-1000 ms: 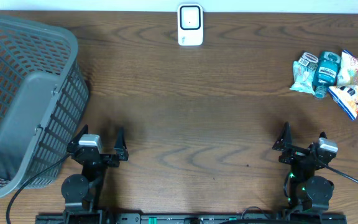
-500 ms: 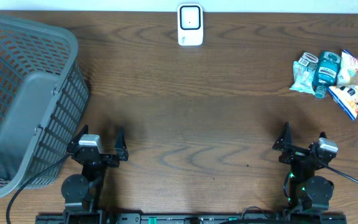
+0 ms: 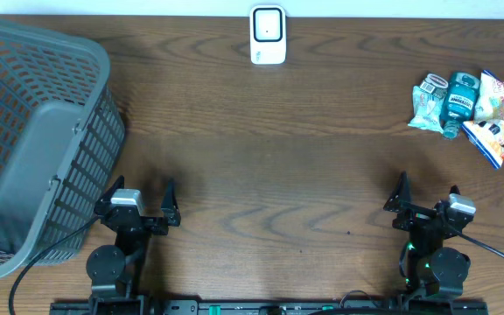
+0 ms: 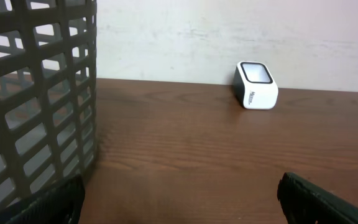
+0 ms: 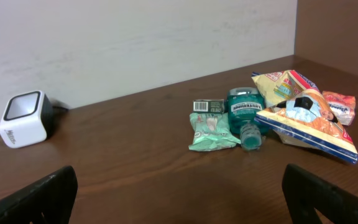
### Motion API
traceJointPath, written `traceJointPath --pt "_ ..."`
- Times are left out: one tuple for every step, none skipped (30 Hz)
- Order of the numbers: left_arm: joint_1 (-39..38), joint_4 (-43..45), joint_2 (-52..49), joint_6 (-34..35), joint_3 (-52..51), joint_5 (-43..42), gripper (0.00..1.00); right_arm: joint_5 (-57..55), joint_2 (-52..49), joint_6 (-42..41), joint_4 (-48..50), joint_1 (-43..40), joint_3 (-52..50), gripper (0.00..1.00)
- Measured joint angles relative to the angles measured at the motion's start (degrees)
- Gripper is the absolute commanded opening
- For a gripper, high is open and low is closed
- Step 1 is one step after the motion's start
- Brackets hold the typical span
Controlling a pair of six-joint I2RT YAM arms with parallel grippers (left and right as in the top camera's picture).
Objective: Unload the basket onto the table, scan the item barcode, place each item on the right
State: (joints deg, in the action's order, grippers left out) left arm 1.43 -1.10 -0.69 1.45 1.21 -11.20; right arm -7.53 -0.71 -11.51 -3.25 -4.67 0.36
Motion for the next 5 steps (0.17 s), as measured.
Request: traceJointPath --pt "0.0 0.0 0.0 0.0 0.0 0.0 0.98 0.0 0.0 0.0 0.0 0.0 0.0 0.99" --pt "0.0 0.0 0.0 0.0 0.0 0.0 0.98 0.0 0.0 0.0 0.0 0.0 0.0 0.99" --pt "0.0 0.0 0.0 0.0 0.0 0.0 0.98 0.0 0.0 0.0 0.0 0.0 0.0 0.99" --pt "0.0 0.0 0.0 0.0 0.0 0.0 0.98 0.0 0.0 0.0 0.0 0.0 0.0 0.99" --pt "0.0 0.0 0.0 0.0 0.0 0.0 0.98 0.0 0.0 0.0 0.0 0.0 0.0 0.99"
